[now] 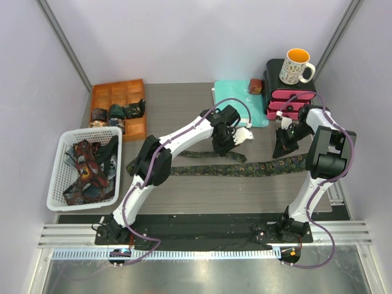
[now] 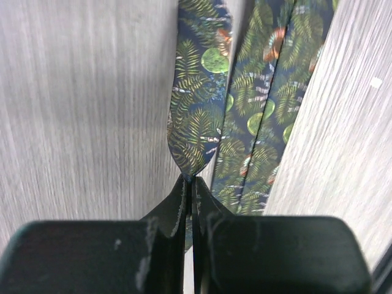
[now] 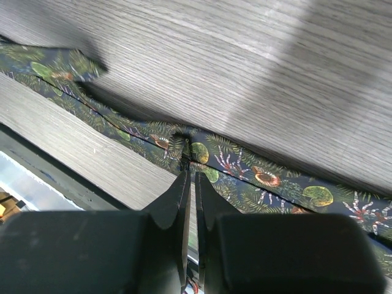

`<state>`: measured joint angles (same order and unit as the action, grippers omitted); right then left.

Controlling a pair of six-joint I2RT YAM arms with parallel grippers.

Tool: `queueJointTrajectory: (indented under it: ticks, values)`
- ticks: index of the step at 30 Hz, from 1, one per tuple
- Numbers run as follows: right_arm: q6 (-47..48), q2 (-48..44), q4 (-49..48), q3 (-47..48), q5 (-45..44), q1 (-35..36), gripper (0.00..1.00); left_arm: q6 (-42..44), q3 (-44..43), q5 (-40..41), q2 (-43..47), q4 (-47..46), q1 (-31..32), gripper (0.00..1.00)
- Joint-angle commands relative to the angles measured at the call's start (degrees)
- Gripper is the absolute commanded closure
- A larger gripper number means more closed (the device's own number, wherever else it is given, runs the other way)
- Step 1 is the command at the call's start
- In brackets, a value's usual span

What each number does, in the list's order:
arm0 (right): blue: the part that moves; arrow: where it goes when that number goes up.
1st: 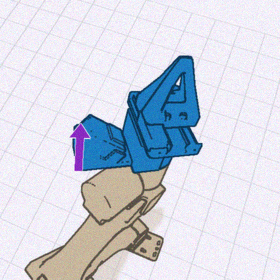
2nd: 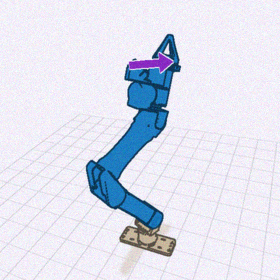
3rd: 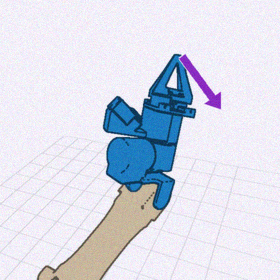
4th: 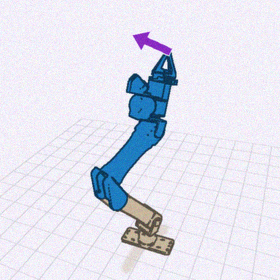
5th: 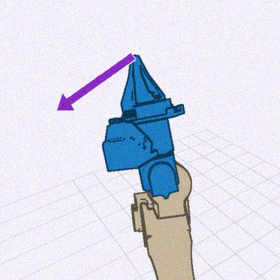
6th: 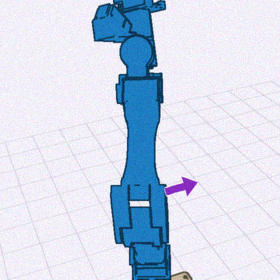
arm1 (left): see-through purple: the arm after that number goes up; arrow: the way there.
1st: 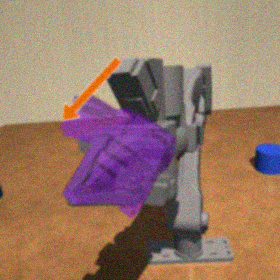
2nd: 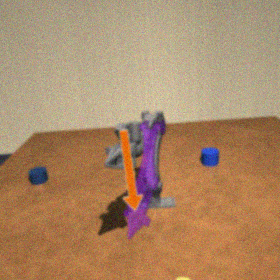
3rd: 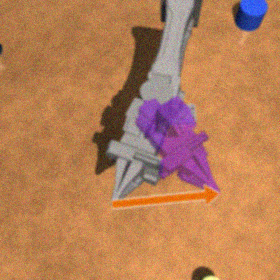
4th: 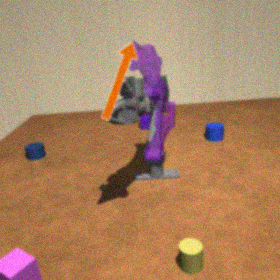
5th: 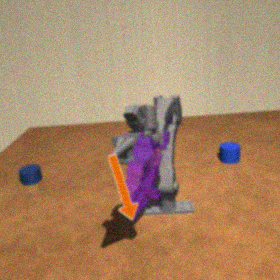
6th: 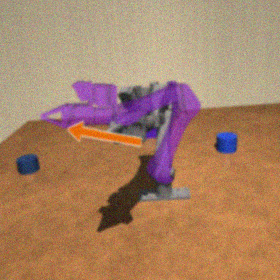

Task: Roll the ties
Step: Flatten out the tie at the center of the board.

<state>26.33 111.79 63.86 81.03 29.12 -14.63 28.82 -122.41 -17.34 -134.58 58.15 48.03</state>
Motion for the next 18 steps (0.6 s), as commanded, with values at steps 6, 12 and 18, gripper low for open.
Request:
queueJointTrajectory:
  ticks: [6,12,18]
  values:
    - [-1.1,-3.2,0.0,-0.3,0.1,-0.7,0.87,-13.7,-2.8,2.1,7.2,-2.5,0.9,1.00]
    - [-1.1,-3.5,-0.1,-0.5,0.1,-1.2,0.87,-16.7,0.1,-0.8,9.3,-4.3,2.9,1.00]
    - [-1.0,-3.8,-0.1,-1.4,-0.4,-1.5,0.87,-20.0,2.7,-1.6,8.2,-6.2,5.3,1.00]
